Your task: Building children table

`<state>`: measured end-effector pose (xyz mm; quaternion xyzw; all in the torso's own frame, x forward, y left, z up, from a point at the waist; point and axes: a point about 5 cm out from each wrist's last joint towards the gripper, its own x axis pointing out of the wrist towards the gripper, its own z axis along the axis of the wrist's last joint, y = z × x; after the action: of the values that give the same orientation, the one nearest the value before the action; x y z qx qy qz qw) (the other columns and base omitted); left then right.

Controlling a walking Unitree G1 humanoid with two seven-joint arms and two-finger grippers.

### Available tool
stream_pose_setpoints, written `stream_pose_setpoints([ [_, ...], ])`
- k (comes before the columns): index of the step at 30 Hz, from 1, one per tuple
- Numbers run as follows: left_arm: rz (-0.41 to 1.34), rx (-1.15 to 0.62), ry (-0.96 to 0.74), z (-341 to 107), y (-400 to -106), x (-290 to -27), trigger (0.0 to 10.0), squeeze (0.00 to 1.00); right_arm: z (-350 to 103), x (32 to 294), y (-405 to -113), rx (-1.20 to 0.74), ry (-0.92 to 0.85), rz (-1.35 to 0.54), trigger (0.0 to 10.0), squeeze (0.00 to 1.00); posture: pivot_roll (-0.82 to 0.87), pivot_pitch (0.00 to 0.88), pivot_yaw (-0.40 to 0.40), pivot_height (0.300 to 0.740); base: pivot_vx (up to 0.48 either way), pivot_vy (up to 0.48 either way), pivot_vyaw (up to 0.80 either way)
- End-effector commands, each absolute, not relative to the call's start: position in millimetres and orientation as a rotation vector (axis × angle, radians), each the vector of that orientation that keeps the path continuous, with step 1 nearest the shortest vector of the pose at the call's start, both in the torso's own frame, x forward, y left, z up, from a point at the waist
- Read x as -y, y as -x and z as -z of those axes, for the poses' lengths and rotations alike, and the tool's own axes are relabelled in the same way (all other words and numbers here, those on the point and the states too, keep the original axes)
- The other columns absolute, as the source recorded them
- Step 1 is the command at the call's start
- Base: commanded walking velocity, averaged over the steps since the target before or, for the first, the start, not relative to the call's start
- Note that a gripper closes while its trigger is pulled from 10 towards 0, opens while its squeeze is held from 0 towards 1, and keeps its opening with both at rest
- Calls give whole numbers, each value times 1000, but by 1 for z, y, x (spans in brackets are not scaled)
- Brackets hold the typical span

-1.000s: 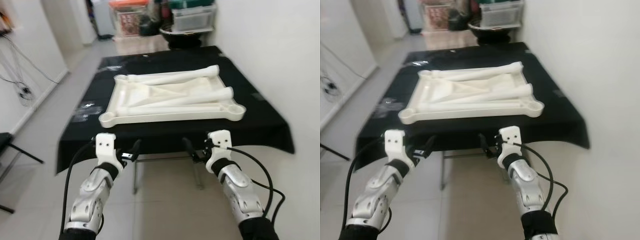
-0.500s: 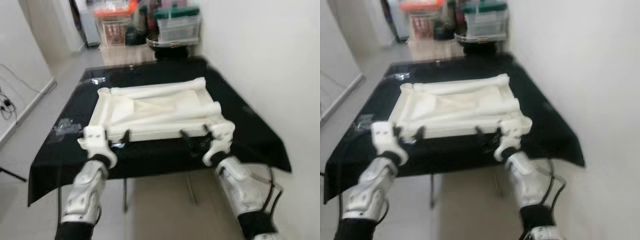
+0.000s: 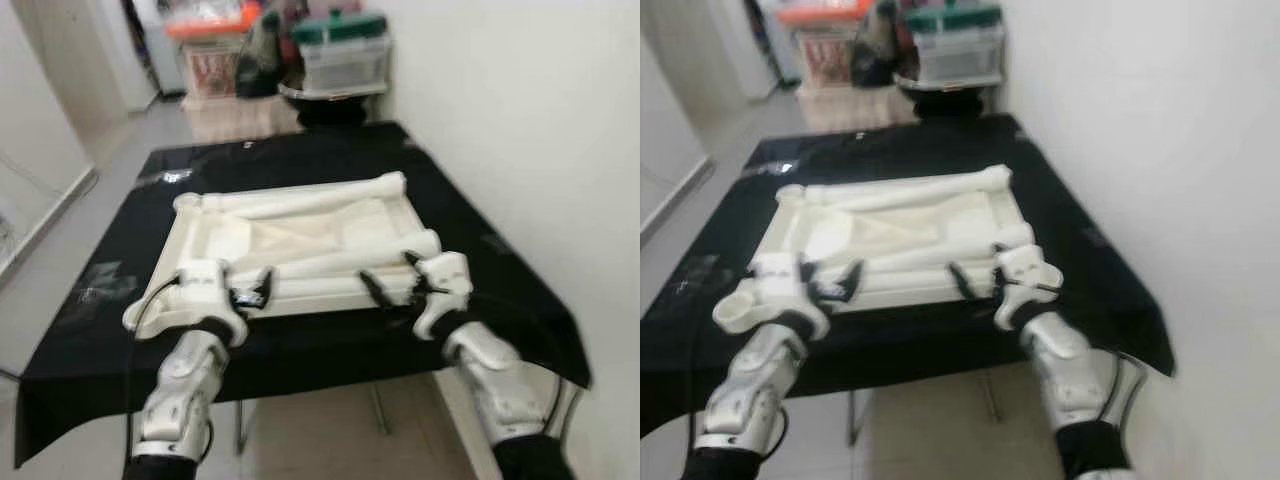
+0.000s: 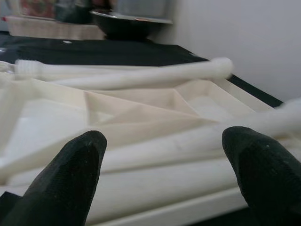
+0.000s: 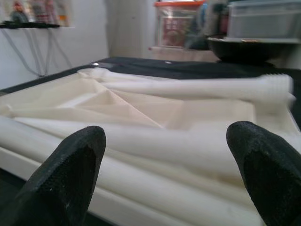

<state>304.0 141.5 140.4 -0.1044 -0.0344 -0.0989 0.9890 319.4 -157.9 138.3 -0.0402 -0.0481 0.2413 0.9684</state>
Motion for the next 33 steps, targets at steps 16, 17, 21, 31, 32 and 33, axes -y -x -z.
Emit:
stream_pose_setpoints([
  [16,431,-107,204,-122,-265,-130,10000,0,-217,165,-320,59,792,-998,10000,0,-25,0,9,740,48,0,439],
  [17,446,-118,213,-121,-263,-129,10000,0,-222,169,-316,-21,915,-1056,10000,0,-24,0,4,740,0,0,0],
  [21,487,-116,199,-125,-259,-123,10000,0,-243,168,-319,-77,957,-1076,10000,0,-21,0,-10,740,0,0,0],
  [31,622,102,-170,-203,-282,-152,10000,0,-240,170,-322,-179,959,-1113,10000,0,28,0,-33,740,0,0,0],
  [32,622,102,-170,-203,-282,-152,10000,0,-240,170,-322,-179,959,-1113,10000,0,28,0,-33,740,0,0,0],
  [33,678,145,-414,-236,-295,-172,10000,0,-233,169,-323,-212,976,-1118,10000,0,25,0,-14,740,0,0,0],
])
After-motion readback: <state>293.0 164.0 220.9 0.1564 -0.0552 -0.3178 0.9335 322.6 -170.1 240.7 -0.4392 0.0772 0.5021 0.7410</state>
